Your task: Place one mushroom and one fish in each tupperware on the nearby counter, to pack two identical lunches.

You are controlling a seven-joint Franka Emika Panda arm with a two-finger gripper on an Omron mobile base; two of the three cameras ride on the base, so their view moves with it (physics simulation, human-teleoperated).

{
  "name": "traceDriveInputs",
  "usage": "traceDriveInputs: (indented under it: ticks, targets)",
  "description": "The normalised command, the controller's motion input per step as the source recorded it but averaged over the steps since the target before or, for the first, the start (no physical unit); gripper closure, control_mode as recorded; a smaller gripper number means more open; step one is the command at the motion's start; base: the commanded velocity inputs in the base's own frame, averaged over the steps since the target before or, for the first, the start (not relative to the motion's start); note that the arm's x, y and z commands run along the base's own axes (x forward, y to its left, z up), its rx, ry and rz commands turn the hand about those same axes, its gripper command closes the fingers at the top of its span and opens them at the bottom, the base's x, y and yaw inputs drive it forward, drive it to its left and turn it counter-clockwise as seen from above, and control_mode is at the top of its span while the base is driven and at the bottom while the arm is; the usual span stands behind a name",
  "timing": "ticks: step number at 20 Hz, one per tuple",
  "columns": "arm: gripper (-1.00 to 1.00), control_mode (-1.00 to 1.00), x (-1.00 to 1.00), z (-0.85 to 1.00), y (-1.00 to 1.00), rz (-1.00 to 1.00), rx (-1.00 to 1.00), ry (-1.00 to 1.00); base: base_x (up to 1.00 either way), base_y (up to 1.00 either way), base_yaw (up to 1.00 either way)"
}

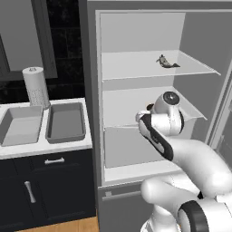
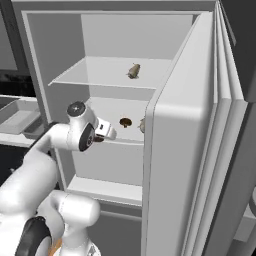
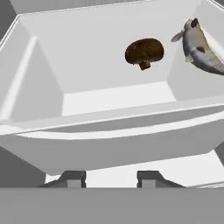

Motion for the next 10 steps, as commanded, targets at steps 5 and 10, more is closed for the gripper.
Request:
traceDriveInputs:
  ticks: [5, 10]
  targets:
    - [1.00, -1.00, -0.90, 0.94, -0.01, 0.00, 0.00, 0.01, 0.00, 0.00, 0.00]
    - [1.00, -1.00, -0.93, 0.73, -0.03, 0.00, 0.00, 0.00, 0.00, 0.00, 0.00]
